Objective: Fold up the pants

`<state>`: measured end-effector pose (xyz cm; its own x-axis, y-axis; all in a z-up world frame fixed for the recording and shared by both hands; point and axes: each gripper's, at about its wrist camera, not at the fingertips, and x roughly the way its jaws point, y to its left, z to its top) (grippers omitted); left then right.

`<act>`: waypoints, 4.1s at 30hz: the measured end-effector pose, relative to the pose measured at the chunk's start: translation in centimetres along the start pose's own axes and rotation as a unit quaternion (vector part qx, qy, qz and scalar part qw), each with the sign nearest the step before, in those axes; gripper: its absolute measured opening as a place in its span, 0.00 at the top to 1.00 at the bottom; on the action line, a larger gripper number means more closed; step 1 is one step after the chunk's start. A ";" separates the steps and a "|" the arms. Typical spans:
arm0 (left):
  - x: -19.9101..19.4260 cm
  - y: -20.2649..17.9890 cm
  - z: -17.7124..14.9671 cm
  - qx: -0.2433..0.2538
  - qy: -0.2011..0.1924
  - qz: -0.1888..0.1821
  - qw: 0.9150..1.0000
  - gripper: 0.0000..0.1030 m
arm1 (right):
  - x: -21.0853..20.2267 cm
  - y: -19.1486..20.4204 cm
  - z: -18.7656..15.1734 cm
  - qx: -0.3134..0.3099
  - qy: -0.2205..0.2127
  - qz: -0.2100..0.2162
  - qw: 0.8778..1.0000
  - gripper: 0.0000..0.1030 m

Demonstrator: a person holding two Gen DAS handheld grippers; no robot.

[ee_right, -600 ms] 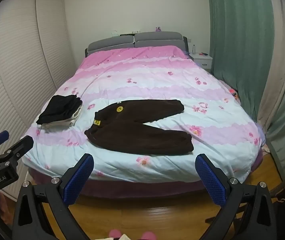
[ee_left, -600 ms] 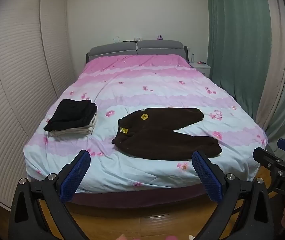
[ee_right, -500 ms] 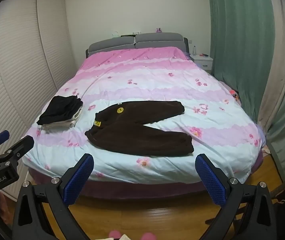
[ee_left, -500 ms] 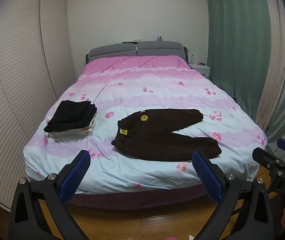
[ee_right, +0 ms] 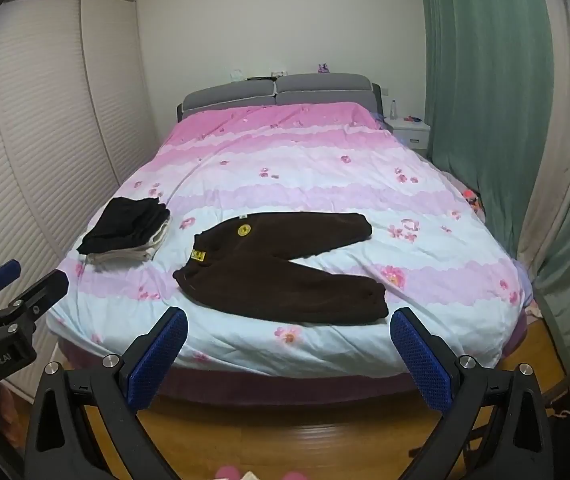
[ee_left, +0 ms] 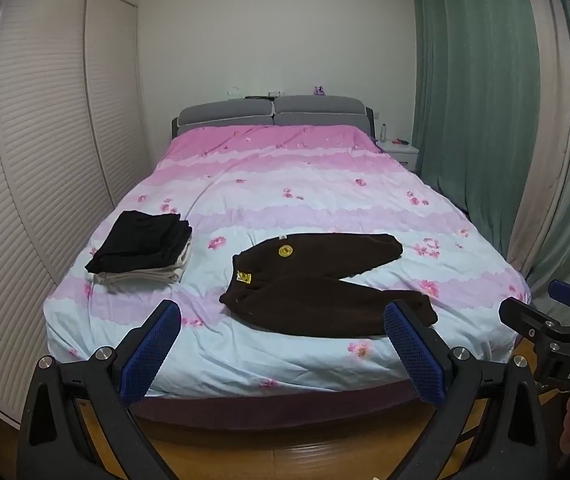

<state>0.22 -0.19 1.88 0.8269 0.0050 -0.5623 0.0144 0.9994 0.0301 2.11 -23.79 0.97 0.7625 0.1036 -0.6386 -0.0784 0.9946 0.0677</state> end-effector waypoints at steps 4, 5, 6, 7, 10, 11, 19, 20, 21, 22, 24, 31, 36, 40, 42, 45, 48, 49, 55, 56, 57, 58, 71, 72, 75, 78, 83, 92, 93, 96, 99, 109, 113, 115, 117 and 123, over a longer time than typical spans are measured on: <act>-0.1 0.1 0.0 -0.004 -0.003 -0.001 1.000 0.00 | 0.1 0.1 0.2 -0.001 0.000 0.000 1.000 0.00; -0.1 0.2 0.0 -0.005 -0.004 -0.002 1.000 0.00 | 0.1 0.1 0.3 -0.001 0.000 0.001 1.000 0.00; 0.1 0.2 0.0 -0.006 -0.003 -0.003 1.000 0.00 | 0.0 0.2 0.1 0.000 -0.001 0.000 1.000 0.00; 0.2 0.3 0.0 -0.008 0.000 -0.003 1.000 0.00 | 0.1 0.3 0.2 -0.001 0.002 -0.001 1.000 0.00; 0.4 0.5 -0.2 -0.010 0.005 -0.005 1.000 0.00 | 0.0 0.0 0.1 0.000 0.003 0.000 1.000 0.00; 0.5 0.6 -0.3 -0.010 0.005 -0.005 1.000 0.00 | 0.0 0.0 0.2 0.000 0.003 -0.002 1.000 0.00; 0.5 0.6 -0.3 -0.010 -0.001 -0.005 1.000 0.00 | 0.0 0.0 0.1 -0.001 0.004 -0.002 1.000 0.00; 0.5 0.6 -0.3 -0.011 -0.001 -0.004 1.000 0.00 | 0.0 0.0 0.1 0.000 0.004 -0.002 1.000 0.00; 0.5 0.5 -0.2 -0.012 0.000 -0.004 1.000 0.00 | 0.0 0.1 0.1 0.000 0.004 -0.002 1.000 0.00; 0.5 0.4 -0.2 -0.011 0.000 -0.005 1.000 0.00 | 0.0 0.1 0.1 0.000 0.004 -0.002 1.000 0.00; 0.5 0.5 -0.3 -0.012 0.001 -0.006 1.000 0.00 | 0.0 0.2 0.0 0.000 0.004 -0.003 1.000 0.00; 0.5 0.8 -0.2 -0.014 -0.001 -0.005 1.000 0.00 | 0.0 0.1 0.0 -0.001 0.003 -0.002 1.000 0.00; 0.3 0.7 -0.1 -0.008 -0.009 0.000 1.000 0.00 | 0.0 0.1 0.0 -0.002 0.003 -0.002 1.000 0.00; 0.2 0.6 -0.1 -0.005 -0.012 0.001 1.000 0.00 | 0.0 0.0 0.1 -0.002 0.003 -0.003 1.000 0.00; 0.2 0.7 0.0 -0.005 -0.013 0.001 1.000 0.00 | 0.0 0.1 0.2 -0.002 0.003 -0.003 1.000 0.00; 0.2 0.7 -0.1 -0.006 -0.014 0.001 1.000 0.00 | 0.1 0.1 0.5 -0.003 0.003 -0.002 1.000 0.00; 0.2 0.7 0.0 -0.005 -0.016 0.001 1.000 0.00 | 0.1 0.0 0.6 -0.005 0.002 -0.002 1.000 0.00; 0.2 0.7 0.1 -0.005 -0.016 0.001 1.000 0.00 | 0.1 0.1 0.6 -0.005 0.003 -0.001 1.000 0.00; 0.2 0.8 0.0 -0.005 -0.015 0.002 1.000 0.00 | 0.2 0.2 0.6 -0.005 0.002 -0.002 1.000 0.00; 0.2 0.8 0.0 -0.005 -0.015 0.003 1.000 0.00 | 0.2 0.2 0.7 -0.005 0.002 -0.002 1.000 0.00; 0.2 0.8 0.0 -0.005 -0.014 0.003 1.000 0.00 | 0.2 0.2 0.6 -0.006 0.002 -0.002 1.000 0.00; 0.3 0.8 0.0 -0.005 -0.013 0.003 1.000 0.00 | 0.2 0.2 0.6 -0.005 0.003 -0.002 1.000 0.00; 1.4 1.0 0.4 -0.009 -0.004 0.001 1.000 0.00 | 1.5 0.7 0.7 -0.012 0.011 0.002 1.000 0.00; 1.5 1.1 0.4 -0.009 -0.003 0.002 1.000 0.00 | 1.6 0.8 0.7 -0.013 0.012 0.002 1.000 0.00; 2.1 1.2 0.3 -0.010 0.003 0.004 1.000 0.00 | 2.1 0.8 0.6 -0.015 0.014 0.003 1.000 0.00; 3.1 1.5 -0.2 -0.018 0.015 0.008 1.000 0.00 | 2.8 1.0 0.6 -0.016 0.020 0.004 1.000 0.00; 5.6 2.8 -1.2 -0.033 0.033 0.013 0.999 0.00 | 5.4 1.7 0.1 -0.018 0.046 0.013 0.999 0.00; 15.7 5.6 -1.6 -0.010 0.080 0.021 0.997 0.00 | 14.2 2.5 -0.7 -0.010 0.093 0.015 0.996 0.00; 17.0 6.0 -1.6 -0.009 0.088 0.019 0.996 0.00 | 15.8 2.6 -0.7 -0.003 0.101 0.018 0.995 0.00; 22.8 7.3 -1.4 -0.005 0.128 0.005 0.992 0.00 | 20.8 2.8 -0.6 0.026 0.131 0.011 0.991 0.01; 28.9 8.3 -1.4 0.010 0.168 -0.005 0.986 0.00 | 25.5 3.0 -0.6 0.064 0.160 0.007 0.985 0.01; 43.1 8.5 -5.6 0.020 0.319 -0.030 0.947 0.00 | 37.3 1.2 -4.2 0.175 0.260 -0.051 0.948 0.05; 46.3 8.2 -7.2 0.021 0.352 -0.032 0.935 0.00 | 39.8 0.3 -5.5 0.205 0.280 -0.062 0.936 0.05; 47.6 8.3 -7.6 0.014 0.363 -0.031 0.931 0.00 | 41.2 -0.1 -6.4 0.217 0.294 -0.068 0.928 0.05; 48.7 8.4 -8.0 0.007 0.368 -0.032 0.929 0.00 | 42.2 -0.4 -6.9 0.234 0.300 -0.065 0.922 0.05; 52.0 8.7 -9.9 -0.051 0.419 -0.063 0.904 0.10 | 44.5 -1.6 -8.3 0.272 0.312 -0.053 0.909 0.11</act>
<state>37.84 9.13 -35.27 0.1042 -0.1289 -0.9862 -0.0080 0.9914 -0.1304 30.83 -20.74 -33.90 0.2215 0.1569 -0.9625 0.4323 0.8689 0.2411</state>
